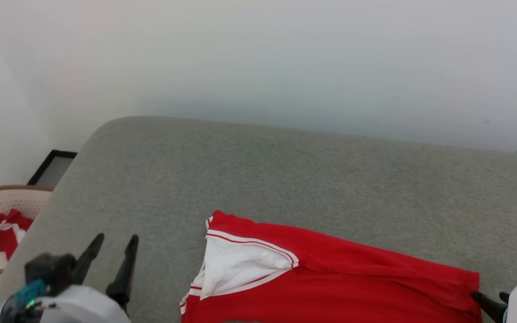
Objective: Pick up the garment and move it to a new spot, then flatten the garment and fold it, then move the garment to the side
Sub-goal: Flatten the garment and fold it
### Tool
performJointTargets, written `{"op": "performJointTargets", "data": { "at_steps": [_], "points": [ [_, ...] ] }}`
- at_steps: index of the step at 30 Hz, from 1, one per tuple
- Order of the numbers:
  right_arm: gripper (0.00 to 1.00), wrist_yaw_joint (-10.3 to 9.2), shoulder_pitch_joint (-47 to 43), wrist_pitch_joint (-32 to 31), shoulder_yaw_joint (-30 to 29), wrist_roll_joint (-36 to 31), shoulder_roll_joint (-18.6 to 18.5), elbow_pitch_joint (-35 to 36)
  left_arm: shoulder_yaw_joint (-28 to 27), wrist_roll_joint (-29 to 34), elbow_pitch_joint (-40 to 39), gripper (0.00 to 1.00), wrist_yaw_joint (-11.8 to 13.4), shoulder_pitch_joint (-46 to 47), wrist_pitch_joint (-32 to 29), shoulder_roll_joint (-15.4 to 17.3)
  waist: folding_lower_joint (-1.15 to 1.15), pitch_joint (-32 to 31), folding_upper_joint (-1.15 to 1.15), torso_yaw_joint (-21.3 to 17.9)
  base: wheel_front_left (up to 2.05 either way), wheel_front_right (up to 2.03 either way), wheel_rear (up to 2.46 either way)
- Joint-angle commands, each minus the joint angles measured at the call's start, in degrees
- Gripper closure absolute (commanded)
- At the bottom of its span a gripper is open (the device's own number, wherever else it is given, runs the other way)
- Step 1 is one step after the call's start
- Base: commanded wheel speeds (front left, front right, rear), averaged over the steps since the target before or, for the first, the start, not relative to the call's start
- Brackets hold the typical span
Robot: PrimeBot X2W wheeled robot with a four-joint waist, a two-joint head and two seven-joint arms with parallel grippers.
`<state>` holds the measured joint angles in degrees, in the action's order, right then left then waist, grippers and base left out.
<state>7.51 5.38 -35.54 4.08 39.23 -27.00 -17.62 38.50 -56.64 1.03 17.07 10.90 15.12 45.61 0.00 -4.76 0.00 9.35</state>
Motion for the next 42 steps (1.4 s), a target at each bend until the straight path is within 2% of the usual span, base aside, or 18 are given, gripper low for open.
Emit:
{"op": "performJointTargets", "data": {
  "at_steps": [1,9,17,22,23,24,34,42],
  "points": [
    [0.0,-0.04,0.26,-0.67,-0.49,-0.12,0.08,-0.75,-3.16,2.44,-0.12,0.0,-0.47,-3.05,-0.05,-1.33,0.0,0.31,0.0,0.79,0.0,0.0,0.0],
    [0.0,-0.05,1.61,-3.45,-1.56,-1.02,-0.37,-5.44,-13.4,10.23,-0.06,0.0,-3.43,-11.52,-0.04,-7.14,0.0,1.43,0.0,3.23,0.0,0.0,0.0],
    [0.0,-0.04,3.88,-5.56,-2.18,-1.41,1.1,-11.41,-19.44,14.85,0.2,0.0,-7.01,-15.61,-0.03,-12.49,0.0,3.17,0.0,5.77,0.0,0.0,0.0],
    [0.0,-0.04,5.57,-7.08,0.12,-1.44,2.33,-15.54,-22.57,17.24,0.6,0.0,-9.09,-16.26,-0.03,-15.76,0.0,4.55,0.0,6.8,0.0,0.0,0.0],
    [0.58,-0.04,5.8,-7.67,1.01,-0.85,2.59,-16.09,-23.09,17.7,0.77,0.0,-9.53,-16.46,-0.03,-16.34,0.0,4.72,0.0,6.98,0.0,0.0,0.0],
    [1.0,0.0,6.13,-8.0,1.87,-0.19,3.03,-16.43,-23.62,18.21,0.94,0.0,-9.92,-16.71,-0.03,-16.87,0.0,4.89,0.0,7.04,0.0,0.0,0.0],
    [1.0,-0.06,8.39,-8.89,5.97,4.38,0.0,-16.69,-28.46,20.98,2.13,0.0,-12.74,-17.65,-0.03,-21.78,0.0,5.88,0.0,6.98,0.0,0.0,0.0],
    [1.0,-0.09,10.88,-4.88,6.19,4.16,-5.61,-17.88,-30.81,22.79,3.28,0.0,-15.2,-17.86,-0.03,-24.4,0.0,5.68,0.0,5.77,0.0,0.0,0.0]
  ]
}}
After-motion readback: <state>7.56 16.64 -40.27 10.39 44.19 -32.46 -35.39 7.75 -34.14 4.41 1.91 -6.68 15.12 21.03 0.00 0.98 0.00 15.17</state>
